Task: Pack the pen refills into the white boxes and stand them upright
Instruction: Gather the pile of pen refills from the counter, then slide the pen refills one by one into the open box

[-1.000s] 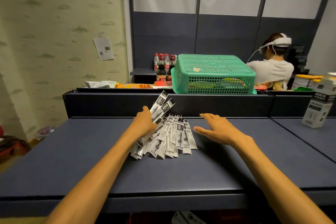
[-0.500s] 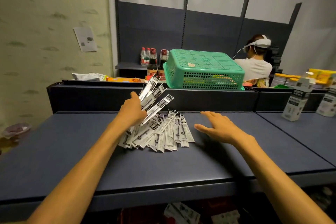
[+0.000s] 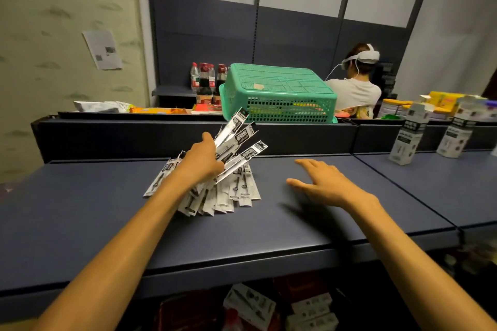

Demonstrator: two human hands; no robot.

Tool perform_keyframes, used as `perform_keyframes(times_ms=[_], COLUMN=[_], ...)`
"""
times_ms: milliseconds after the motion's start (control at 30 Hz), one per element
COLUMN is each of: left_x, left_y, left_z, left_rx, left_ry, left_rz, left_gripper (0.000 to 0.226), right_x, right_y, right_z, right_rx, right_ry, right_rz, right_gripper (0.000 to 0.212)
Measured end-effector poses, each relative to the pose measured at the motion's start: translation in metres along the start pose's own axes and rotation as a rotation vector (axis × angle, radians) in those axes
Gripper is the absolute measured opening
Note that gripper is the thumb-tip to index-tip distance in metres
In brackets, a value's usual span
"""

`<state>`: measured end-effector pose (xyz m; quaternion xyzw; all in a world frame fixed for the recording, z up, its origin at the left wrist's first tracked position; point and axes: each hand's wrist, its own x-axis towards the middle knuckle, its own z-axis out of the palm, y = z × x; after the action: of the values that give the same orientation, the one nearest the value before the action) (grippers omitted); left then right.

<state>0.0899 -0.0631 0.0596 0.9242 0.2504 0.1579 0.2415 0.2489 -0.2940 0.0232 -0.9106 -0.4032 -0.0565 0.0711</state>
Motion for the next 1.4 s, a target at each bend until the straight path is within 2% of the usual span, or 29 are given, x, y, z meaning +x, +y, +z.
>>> perform_keyframes(times_ms=[200, 400, 767, 1033, 1200, 1400], left_x=[-0.008, -0.028, -0.027, 0.031, 0.081, 0.118], left_y=[0.081, 0.185, 0.339, 0.405, 0.443, 0.471], left_z=[0.046, 0.115, 0.217, 0.29, 0.333, 0.366], left_rx=[0.029, 0.036, 0.04, 0.053, 0.067, 0.147], left_ry=[-0.035, -0.095, -0.15, -0.217, -0.261, -0.279], left_rz=[0.042, 0.063, 0.113, 0.143, 0.155, 0.2], left_gripper=[0.035, 0.034, 0.042, 0.04, 0.052, 0.047], right_x=[-0.044, -0.104, -0.173, -0.154, -0.114, -0.064], right_y=[0.08, 0.19, 0.355, 0.446, 0.497, 0.545], right_z=[-0.014, -0.036, -0.062, -0.056, -0.062, -0.07], right_rx=[0.012, -0.01, 0.04, 0.076, 0.061, 0.084], right_ry=[0.024, 0.027, 0.025, 0.008, 0.028, 0.072], right_rz=[0.057, 0.094, 0.192, 0.204, 0.193, 0.204], right_gripper=[0.078, 0.068, 0.071, 0.07, 0.07, 0.069])
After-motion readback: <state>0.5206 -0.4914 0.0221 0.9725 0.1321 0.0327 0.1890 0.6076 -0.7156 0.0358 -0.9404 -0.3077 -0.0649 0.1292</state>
